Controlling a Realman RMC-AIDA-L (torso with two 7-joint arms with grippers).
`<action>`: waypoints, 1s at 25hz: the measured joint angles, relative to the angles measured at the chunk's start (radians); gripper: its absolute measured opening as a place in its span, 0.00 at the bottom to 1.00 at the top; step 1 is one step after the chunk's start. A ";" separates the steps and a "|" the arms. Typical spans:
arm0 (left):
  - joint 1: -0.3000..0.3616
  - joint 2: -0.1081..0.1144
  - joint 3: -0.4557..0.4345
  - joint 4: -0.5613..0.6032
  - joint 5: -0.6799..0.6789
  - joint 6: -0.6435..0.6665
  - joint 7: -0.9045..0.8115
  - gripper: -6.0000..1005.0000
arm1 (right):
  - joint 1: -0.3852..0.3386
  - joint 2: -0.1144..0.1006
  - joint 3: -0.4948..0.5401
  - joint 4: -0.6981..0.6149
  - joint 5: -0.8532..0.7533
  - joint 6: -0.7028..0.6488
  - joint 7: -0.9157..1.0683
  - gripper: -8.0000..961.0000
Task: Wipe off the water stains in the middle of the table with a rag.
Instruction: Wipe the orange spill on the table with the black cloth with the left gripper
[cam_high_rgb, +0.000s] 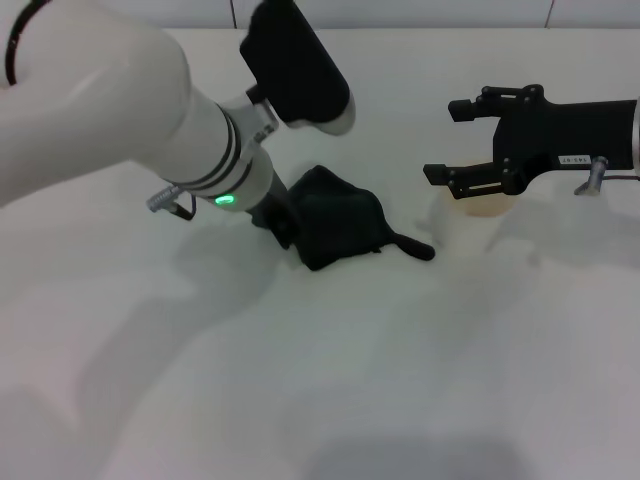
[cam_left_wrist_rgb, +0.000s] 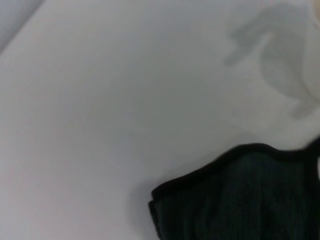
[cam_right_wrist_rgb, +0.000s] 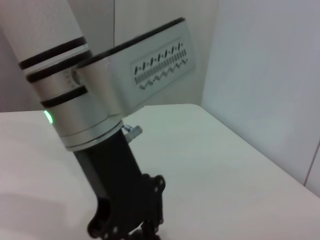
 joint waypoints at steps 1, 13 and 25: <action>0.000 0.000 0.004 0.000 -0.002 0.002 0.002 0.12 | 0.000 0.000 0.000 0.000 0.000 0.000 0.000 0.88; -0.004 0.000 -0.029 -0.005 0.085 0.006 -0.103 0.14 | 0.000 -0.001 0.000 -0.004 0.000 0.003 0.002 0.88; -0.033 0.003 -0.121 0.026 0.101 0.170 -0.190 0.17 | 0.000 -0.001 0.020 -0.006 0.000 0.003 0.005 0.88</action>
